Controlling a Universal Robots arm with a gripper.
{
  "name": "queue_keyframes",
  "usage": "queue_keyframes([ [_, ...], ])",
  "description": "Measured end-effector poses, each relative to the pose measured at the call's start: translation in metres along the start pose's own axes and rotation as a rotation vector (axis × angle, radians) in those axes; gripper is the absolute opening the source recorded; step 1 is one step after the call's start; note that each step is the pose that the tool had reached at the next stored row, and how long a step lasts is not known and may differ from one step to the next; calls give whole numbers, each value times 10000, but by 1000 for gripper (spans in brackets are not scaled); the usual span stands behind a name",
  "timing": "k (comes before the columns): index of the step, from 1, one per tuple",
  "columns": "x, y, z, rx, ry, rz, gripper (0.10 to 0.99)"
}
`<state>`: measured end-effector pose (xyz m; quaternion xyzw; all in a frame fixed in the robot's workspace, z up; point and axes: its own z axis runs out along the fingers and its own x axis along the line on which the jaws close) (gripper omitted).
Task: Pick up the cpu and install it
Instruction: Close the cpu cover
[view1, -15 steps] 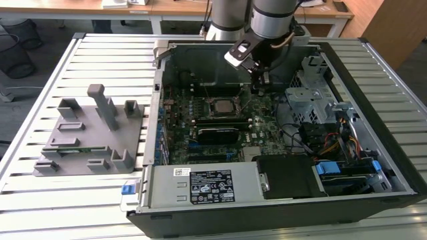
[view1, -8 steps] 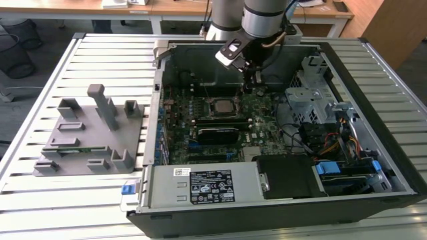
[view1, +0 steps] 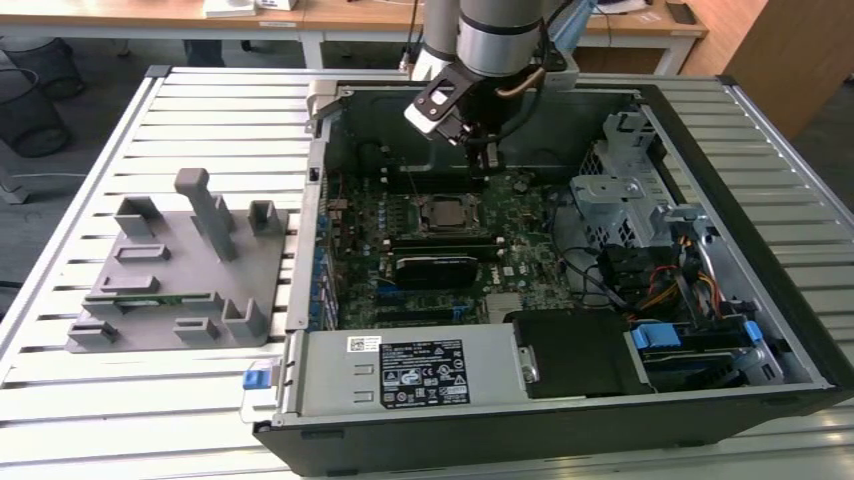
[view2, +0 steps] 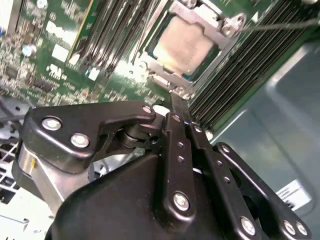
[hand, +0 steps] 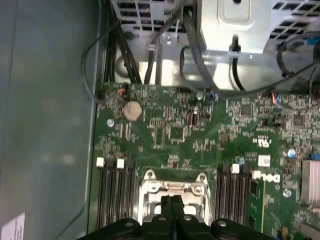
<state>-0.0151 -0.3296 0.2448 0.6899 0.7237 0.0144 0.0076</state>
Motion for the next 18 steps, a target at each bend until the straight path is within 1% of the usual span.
queue_keyframes([
  [8,10,-234,49,0,0,-1,106],
  [11,6,-268,53,0,0,-6,106],
  [13,-15,-299,59,0,2,-15,106],
  [18,-68,-408,80,-1,6,-70,106],
])
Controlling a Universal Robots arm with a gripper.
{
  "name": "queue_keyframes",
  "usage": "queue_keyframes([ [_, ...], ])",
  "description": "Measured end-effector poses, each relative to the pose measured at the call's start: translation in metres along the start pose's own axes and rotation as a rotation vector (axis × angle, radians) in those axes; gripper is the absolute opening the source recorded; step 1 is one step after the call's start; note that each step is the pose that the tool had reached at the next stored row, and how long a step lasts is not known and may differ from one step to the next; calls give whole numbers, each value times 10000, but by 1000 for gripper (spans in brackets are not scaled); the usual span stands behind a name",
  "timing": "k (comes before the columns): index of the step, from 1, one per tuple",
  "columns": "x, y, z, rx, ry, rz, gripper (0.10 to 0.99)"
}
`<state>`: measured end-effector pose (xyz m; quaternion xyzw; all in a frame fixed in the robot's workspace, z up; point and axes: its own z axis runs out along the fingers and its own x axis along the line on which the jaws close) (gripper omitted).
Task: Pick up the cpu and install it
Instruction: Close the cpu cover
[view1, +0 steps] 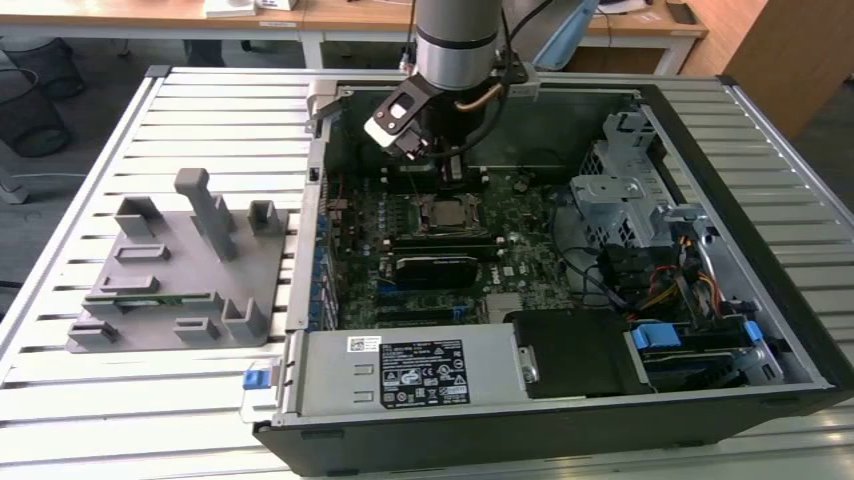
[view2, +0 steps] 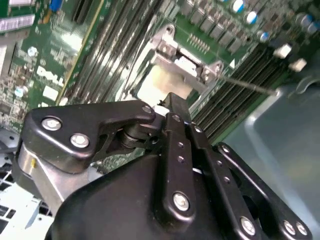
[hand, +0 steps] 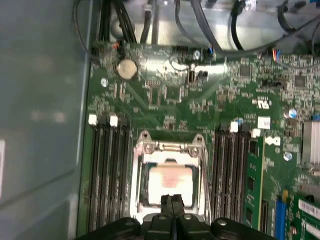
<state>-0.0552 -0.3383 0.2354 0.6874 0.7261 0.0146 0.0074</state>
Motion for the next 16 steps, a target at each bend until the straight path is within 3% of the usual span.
queue_keyframes([
  [4,-5,-63,30,2,1,-65,106],
  [16,-8,-145,187,2,10,-284,106],
])
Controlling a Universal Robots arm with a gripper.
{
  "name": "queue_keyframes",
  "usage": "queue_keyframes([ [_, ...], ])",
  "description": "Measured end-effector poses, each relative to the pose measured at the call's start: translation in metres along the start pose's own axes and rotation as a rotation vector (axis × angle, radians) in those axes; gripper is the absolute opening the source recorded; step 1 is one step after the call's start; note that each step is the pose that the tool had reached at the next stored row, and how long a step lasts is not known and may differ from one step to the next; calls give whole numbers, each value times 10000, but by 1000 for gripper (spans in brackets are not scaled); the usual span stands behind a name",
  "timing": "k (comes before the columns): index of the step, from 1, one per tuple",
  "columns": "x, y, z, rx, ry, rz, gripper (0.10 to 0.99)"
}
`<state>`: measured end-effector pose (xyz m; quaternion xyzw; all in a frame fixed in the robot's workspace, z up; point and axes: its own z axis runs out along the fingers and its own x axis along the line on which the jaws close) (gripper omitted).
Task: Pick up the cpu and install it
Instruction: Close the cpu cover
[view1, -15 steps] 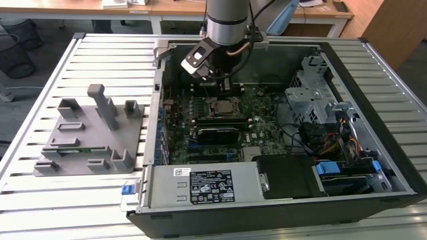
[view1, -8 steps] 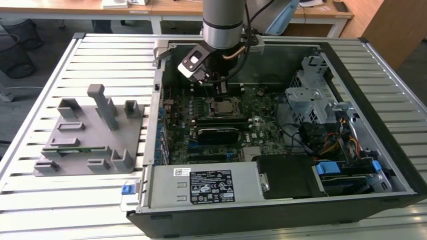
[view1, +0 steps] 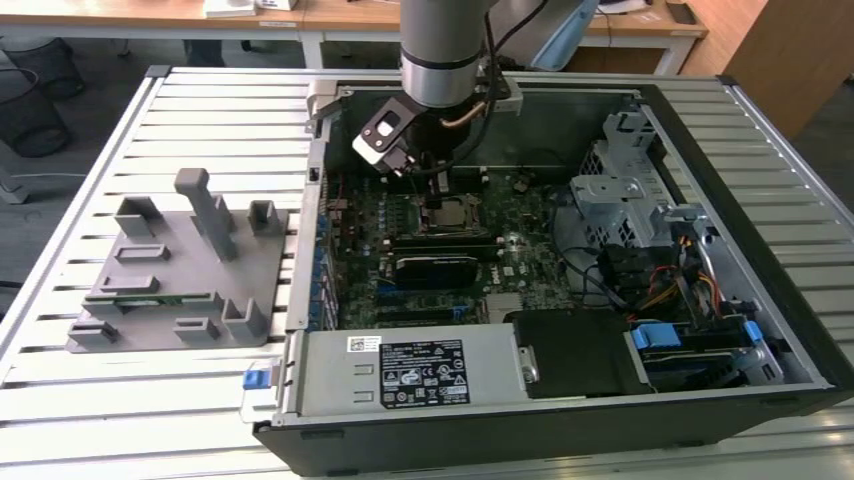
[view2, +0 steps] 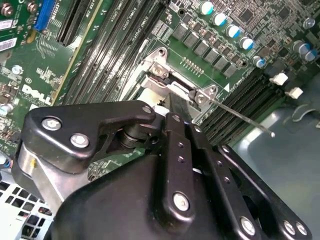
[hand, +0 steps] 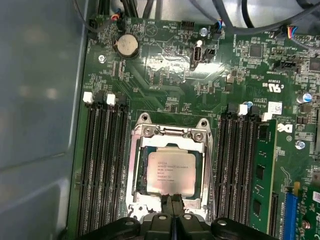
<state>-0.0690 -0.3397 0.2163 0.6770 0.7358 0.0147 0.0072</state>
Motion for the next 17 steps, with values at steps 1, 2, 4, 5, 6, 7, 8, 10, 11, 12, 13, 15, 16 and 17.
queue_keyframes([
  [1,0,-6,13,1,0,-13,106],
  [2,1,-11,25,0,0,-25,106],
  [4,1,-19,50,1,1,-43,106],
  [5,1,-20,61,2,0,-47,106],
  [6,1,-21,72,1,0,-49,106],
  [7,1,-21,84,1,1,-49,106],
  [8,1,-22,95,1,1,-48,106],
  [10,0,-23,119,1,1,-48,106],
  [11,0,-23,130,1,1,-48,106],
  [12,0,-23,140,2,1,-48,106],
  [13,0,-24,148,1,1,-48,106],
  [15,0,-20,153,2,1,-47,106],
  [16,-1,-15,157,2,1,-47,106],
  [17,-1,-6,159,4,0,-47,106],
])
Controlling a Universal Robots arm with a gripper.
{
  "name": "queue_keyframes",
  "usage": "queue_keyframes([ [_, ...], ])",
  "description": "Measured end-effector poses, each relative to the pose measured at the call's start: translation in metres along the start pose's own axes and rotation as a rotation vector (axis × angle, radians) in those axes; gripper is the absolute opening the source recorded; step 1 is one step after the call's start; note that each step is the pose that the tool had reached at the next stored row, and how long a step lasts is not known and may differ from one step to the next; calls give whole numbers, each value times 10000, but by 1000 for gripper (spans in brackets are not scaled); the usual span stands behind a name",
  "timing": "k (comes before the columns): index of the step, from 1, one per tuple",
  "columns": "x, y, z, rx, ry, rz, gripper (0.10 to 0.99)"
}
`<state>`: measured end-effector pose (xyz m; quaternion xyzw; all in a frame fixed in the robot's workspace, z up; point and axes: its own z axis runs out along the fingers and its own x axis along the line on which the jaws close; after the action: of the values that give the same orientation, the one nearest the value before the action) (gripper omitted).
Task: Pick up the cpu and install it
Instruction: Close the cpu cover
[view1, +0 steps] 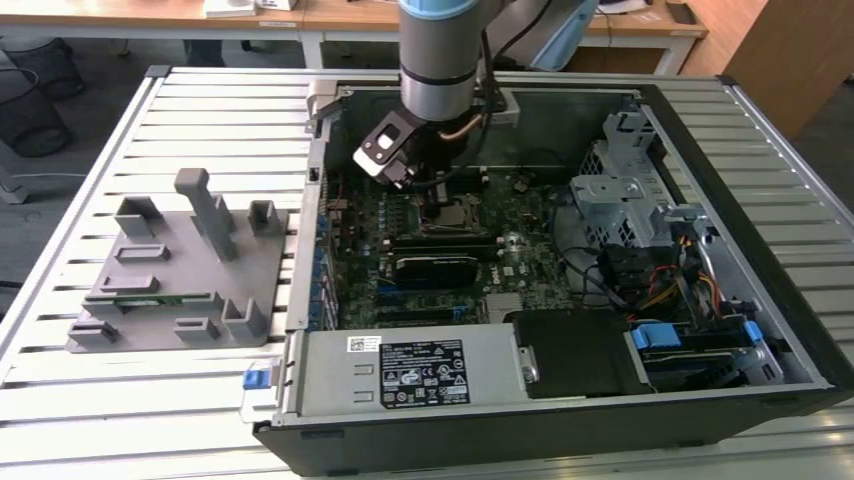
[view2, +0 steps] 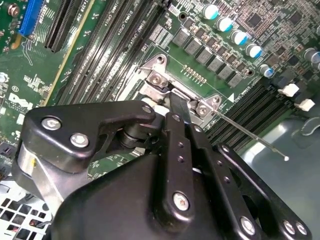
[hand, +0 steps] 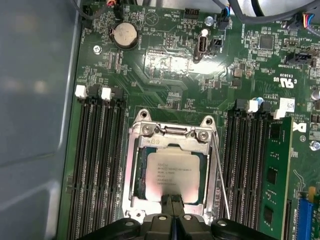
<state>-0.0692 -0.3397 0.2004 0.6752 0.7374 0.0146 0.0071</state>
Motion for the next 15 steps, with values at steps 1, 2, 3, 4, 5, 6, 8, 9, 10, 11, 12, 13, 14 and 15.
queue_keyframes([
  [1,-1,8,4,1,1,0,106],
  [2,-2,15,8,1,0,1,106],
  [3,-3,25,10,6,-4,1,106],
  [4,-5,35,13,8,-6,1,106],
  [5,-6,48,16,9,-8,1,106],
  [6,-7,62,19,4,-4,0,106],
  [8,-9,90,22,3,0,1,106],
  [9,-10,102,22,2,0,0,106],
  [10,-11,108,22,1,2,0,106],
  [11,-10,112,19,-3,8,-1,106],
  [12,-7,116,9,-17,24,-1,106],
  [13,-8,116,-23,-9,17,0,106],
  [14,-9,116,-67,-3,11,0,106],
  [15,-9,117,-108,-1,7,0,106],
])
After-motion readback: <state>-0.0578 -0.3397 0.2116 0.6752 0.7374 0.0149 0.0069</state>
